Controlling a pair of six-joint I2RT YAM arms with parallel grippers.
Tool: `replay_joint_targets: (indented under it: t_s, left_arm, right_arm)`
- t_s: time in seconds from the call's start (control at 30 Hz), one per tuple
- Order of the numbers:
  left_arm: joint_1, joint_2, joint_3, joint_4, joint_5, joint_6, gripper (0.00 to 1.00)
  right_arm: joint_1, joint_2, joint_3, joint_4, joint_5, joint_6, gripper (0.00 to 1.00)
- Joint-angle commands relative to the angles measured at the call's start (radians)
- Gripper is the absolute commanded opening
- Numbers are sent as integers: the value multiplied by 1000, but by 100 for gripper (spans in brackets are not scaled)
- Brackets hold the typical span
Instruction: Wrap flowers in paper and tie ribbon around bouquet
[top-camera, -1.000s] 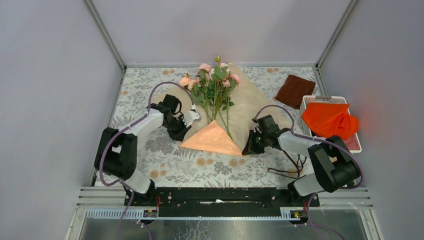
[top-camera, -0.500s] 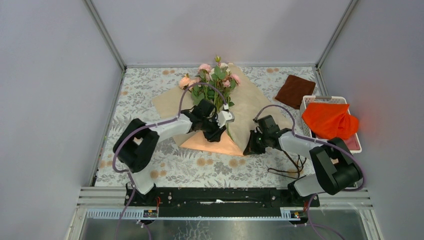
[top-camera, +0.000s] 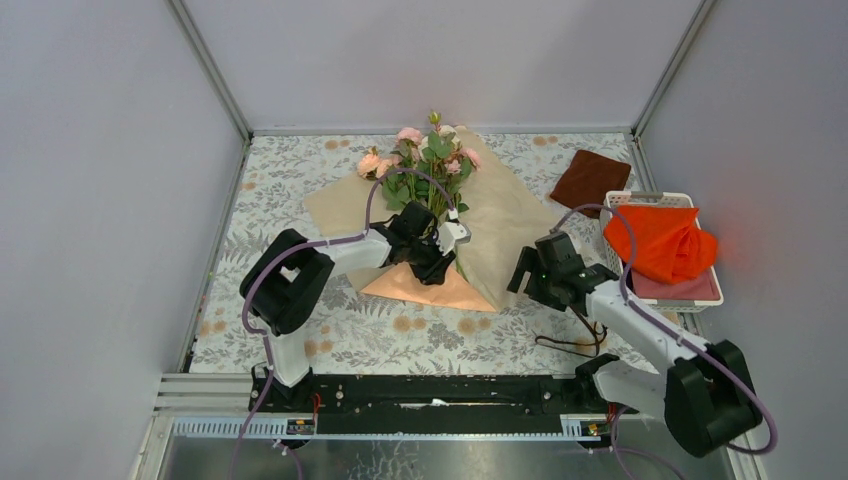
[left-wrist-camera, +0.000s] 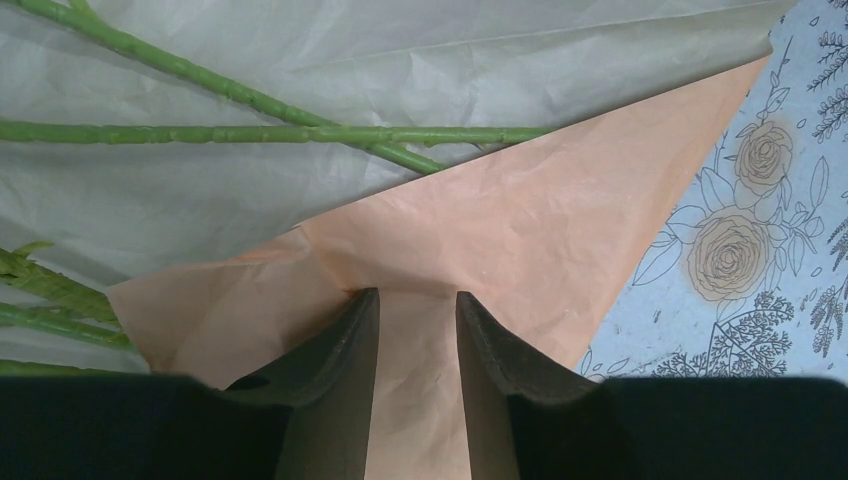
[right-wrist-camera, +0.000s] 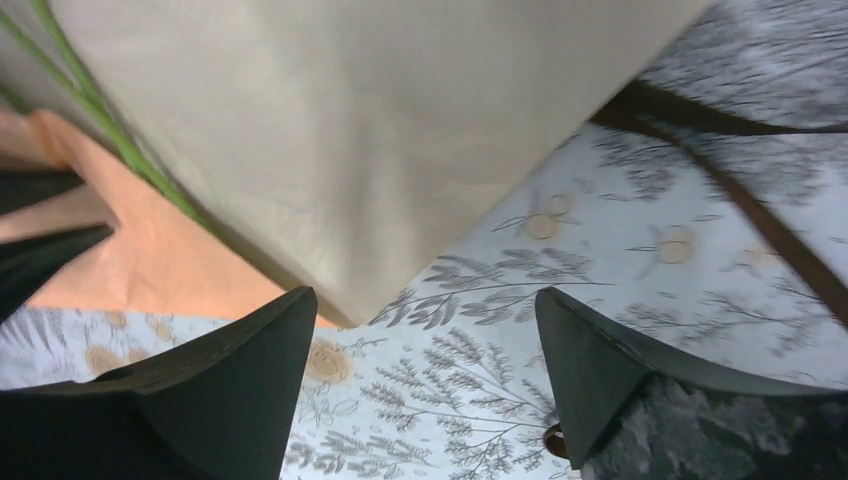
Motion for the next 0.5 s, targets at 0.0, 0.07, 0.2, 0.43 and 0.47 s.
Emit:
replay_joint_targets:
  t_s: [0.0, 0.07, 0.2, 0.43, 0.47]
  left_arm:
    - [-10, 21, -14, 19, 17, -11, 41]
    - [-9, 18, -13, 17, 17, -10, 41]
    - [-9, 13, -13, 14, 13, -10, 41]
    - [-9, 11, -15, 15, 9, -10, 41]
    - [-9, 12, -14, 14, 9, -9, 41]
  right_arm:
    - [-51, -112, -23, -85, 220, 153, 94]
    - [-119, -146, -68, -26, 200, 180, 97]
    - [-265, -117, -126, 132, 69, 195, 90]
    - [-385, 73, -159, 288, -129, 216, 71]
    - [-391, 93, -164, 311, -134, 219, 69]
